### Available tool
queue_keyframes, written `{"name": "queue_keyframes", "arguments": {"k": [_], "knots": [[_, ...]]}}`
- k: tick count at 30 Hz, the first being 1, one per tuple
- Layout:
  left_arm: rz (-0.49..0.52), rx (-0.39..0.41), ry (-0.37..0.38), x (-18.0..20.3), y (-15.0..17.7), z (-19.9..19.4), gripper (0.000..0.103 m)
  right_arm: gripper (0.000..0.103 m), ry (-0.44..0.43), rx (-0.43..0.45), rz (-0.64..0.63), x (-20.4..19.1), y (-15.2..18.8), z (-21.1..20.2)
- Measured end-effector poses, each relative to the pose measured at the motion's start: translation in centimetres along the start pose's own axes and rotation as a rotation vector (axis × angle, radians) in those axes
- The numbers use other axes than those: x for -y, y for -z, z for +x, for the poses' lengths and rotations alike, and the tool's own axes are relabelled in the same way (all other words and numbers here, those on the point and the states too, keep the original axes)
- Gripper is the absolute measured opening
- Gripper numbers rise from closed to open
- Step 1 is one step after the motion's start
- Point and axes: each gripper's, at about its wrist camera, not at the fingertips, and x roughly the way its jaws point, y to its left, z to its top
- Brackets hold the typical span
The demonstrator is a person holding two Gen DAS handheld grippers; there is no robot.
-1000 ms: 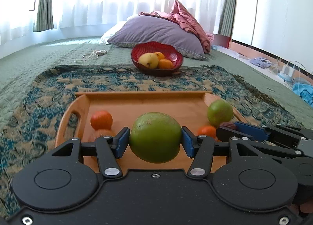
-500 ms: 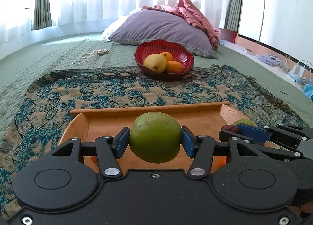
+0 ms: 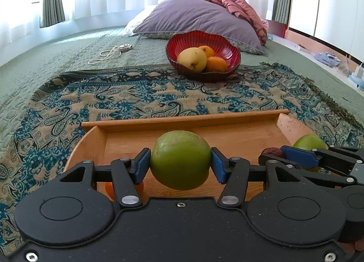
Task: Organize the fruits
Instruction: 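Lift and carry the pomelo and date over the tray with both grippers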
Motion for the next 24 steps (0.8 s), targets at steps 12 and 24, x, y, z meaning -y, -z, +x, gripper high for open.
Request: {"name": "queue_keyframes", "arguments": {"k": [12,24], "knots": [[-0.008,-0.020,-0.003,0.2,0.6,1.2,0.054,0.034,0.009,-0.034,-0.022,-0.4,0.1,1.5],[-0.010,-0.021,-0.008,-0.1,0.9,1.6,0.054,0.034,0.010,-0.035,-0.041,-0.5,0.2,2.0]]}}
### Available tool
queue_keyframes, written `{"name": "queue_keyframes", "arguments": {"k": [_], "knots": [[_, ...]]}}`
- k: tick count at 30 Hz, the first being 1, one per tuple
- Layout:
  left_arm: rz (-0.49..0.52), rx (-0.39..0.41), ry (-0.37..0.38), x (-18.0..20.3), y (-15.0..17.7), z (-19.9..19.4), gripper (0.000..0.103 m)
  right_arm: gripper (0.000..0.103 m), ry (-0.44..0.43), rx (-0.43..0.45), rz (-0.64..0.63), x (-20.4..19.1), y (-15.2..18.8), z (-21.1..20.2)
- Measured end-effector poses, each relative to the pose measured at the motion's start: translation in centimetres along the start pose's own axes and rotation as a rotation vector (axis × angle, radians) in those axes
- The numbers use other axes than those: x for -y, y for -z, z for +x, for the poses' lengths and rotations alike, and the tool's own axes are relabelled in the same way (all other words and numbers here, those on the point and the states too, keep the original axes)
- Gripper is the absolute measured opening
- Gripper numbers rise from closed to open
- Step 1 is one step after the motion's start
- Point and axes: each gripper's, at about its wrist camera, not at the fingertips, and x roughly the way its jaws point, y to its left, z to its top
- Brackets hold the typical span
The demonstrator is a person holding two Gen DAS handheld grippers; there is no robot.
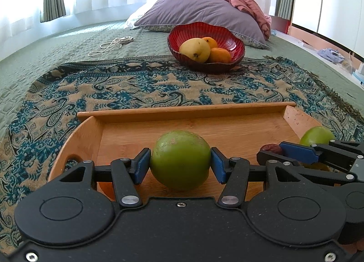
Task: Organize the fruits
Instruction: 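Lift and carry the pomelo and date over the tray with both grippers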
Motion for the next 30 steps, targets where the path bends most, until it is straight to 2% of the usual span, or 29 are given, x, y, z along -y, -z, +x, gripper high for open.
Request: {"name": "queue_keyframes", "arguments": {"k": [30], "knots": [[0.028,0.024,-0.007,-0.14,0.20,-0.56,0.054,0.036,-0.014,0.002,-0.016,-0.08,0.91,0.37]]}}
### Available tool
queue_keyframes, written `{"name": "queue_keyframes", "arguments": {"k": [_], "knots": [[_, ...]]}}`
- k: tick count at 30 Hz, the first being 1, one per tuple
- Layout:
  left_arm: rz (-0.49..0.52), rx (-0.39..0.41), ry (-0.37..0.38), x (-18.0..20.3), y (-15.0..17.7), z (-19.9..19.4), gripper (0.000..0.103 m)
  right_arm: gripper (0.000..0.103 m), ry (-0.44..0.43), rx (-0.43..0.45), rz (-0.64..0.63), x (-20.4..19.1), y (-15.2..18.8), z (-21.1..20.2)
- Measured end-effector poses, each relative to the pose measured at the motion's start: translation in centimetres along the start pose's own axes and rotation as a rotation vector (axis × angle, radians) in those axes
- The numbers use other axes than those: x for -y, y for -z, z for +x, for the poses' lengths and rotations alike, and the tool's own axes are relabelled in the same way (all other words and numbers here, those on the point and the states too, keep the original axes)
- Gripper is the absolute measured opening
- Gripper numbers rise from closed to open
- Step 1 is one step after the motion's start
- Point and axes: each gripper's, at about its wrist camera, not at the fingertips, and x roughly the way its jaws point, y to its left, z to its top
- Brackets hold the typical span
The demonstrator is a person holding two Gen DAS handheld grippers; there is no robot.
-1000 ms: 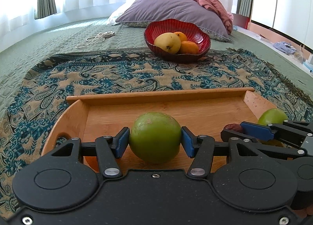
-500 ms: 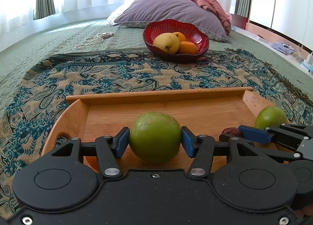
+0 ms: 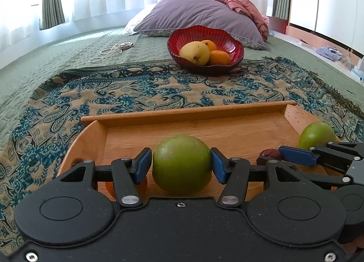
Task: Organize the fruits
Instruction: 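Lift and carry the pomelo and date over the tray with both grippers, then open both grippers to set the pomelo and date on the tray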
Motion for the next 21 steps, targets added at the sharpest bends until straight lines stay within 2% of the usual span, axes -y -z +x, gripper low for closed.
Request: {"name": "queue_keyframes", "arguments": {"k": [10,16,18,21], "knots": [[0.010,0.015,0.006,0.1,-0.1,-0.6,0.055,0.038,-0.003,0.003,-0.028,-0.4,0.1,-0.1],[0.018,0.028,0.009,0.1,-0.2,-1.4,0.060,0.039,-0.010,0.007,-0.030,-0.5,0.1,-0.3],[0.020,0.036,0.008,0.1,-0.3,-1.9,0.063,0.050,-0.008,0.011,-0.033,-0.5,0.0,-0.3],[0.025,0.047,0.002,0.0,-0.4,-2.5,0.068,0.054,-0.002,0.023,-0.040,-0.7,0.0,-0.7]]}}
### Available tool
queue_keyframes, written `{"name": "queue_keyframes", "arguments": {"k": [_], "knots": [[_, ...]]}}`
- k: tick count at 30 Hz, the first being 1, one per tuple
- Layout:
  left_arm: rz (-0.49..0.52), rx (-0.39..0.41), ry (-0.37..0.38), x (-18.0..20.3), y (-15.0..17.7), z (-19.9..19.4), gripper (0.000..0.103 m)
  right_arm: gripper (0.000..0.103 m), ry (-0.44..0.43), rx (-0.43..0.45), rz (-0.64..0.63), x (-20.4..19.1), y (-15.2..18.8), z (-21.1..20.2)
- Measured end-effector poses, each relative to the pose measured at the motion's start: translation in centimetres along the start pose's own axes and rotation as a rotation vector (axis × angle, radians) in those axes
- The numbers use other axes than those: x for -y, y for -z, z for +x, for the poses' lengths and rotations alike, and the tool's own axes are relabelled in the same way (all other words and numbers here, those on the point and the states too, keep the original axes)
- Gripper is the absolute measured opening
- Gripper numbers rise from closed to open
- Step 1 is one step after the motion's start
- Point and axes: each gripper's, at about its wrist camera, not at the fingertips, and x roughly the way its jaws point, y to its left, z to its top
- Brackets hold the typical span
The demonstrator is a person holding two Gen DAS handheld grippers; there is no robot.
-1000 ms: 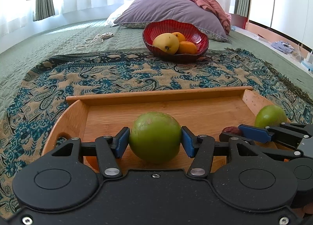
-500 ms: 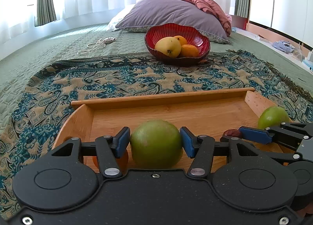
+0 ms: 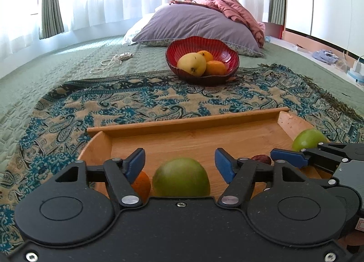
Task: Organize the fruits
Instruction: 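Open both grippers to set the pomelo and date on the tray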
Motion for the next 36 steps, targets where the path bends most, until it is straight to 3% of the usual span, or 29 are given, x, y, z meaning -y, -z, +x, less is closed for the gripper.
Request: {"name": "queue_keyframes", "arguments": {"k": [5,11,24,26,36], "knots": [[0.004,0.021,-0.001,-0.1,-0.2,-1.3,0.073,0.055,-0.009,0.017,0.014,0.0,0.1,-1.1],[0.003,0.039,0.000,-0.1,-0.1,-2.9,0.083,0.067,-0.004,0.067,-0.001,0.1,-0.2,-3.1],[-0.036,0.037,-0.004,-0.6,1.3,-5.3,0.093,0.089,0.017,0.115,0.015,0.8,0.3,-6.2],[-0.040,0.041,-0.016,-0.6,1.7,-5.7,0.101,0.090,0.014,0.117,0.022,0.8,0.4,-6.5],[-0.009,0.048,-0.051,-0.2,3.1,-7.7,0.103,0.094,0.001,0.110,0.054,0.8,1.8,-8.0]]}}
